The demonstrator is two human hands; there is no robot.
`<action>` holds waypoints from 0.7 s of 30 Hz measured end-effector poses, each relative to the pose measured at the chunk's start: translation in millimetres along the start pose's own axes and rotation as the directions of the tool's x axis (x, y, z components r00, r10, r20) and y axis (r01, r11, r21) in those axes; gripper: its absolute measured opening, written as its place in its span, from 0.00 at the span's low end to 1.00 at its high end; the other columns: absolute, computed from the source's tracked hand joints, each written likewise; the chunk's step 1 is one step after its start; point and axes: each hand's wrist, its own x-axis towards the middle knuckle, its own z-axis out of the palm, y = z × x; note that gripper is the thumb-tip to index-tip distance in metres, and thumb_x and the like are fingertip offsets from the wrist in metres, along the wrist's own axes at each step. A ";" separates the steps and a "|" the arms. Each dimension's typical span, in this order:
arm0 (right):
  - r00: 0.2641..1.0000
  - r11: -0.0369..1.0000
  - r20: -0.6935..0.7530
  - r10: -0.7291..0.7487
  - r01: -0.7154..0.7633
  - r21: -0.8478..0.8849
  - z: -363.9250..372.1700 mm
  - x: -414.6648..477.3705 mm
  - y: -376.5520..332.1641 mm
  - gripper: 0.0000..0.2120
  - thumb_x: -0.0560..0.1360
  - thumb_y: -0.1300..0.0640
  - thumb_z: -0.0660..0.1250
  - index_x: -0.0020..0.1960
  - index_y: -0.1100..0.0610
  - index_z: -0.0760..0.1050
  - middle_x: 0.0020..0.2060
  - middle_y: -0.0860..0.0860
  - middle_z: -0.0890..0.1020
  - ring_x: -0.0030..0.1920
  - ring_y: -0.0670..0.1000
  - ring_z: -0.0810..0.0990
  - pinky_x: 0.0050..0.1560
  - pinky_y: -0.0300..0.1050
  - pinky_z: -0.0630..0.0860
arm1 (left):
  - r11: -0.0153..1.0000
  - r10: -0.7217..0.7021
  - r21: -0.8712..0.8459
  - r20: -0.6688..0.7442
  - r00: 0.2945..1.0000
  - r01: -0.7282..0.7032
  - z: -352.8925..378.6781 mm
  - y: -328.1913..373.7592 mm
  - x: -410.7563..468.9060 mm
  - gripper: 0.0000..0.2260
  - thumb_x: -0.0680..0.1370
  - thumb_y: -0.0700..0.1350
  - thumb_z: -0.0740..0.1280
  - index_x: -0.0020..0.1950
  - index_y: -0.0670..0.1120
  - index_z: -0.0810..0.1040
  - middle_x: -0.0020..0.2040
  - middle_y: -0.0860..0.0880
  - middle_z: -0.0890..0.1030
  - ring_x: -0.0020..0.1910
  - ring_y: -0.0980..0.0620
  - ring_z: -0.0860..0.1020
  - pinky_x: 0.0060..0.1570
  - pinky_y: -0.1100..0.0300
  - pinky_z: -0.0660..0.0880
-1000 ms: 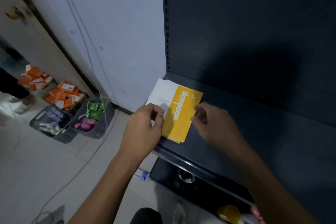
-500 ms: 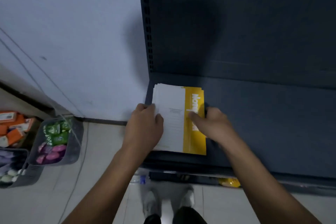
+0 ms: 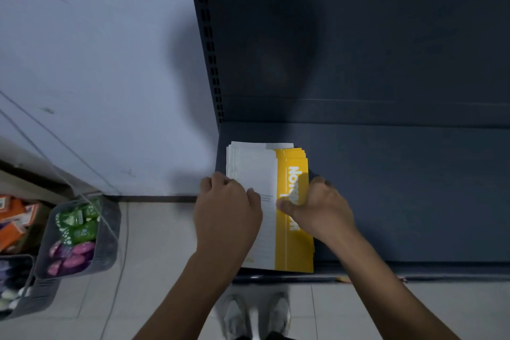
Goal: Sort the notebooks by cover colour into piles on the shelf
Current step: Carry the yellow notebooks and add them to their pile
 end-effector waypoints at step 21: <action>0.990 0.940 0.016 -0.142 0.140 -0.310 -5.5 -25.9 -7.9 0.36 0.75 0.32 0.67 0.70 0.59 0.67 0.65 0.55 0.76 0.66 0.55 0.76 0.56 0.48 0.76 | 0.979 -0.160 -0.108 0.134 0.978 0.174 -11.9 -0.2 3.5 0.13 0.81 0.55 0.62 0.48 0.46 0.68 0.44 0.48 0.76 0.43 0.51 0.76 0.39 0.60 0.69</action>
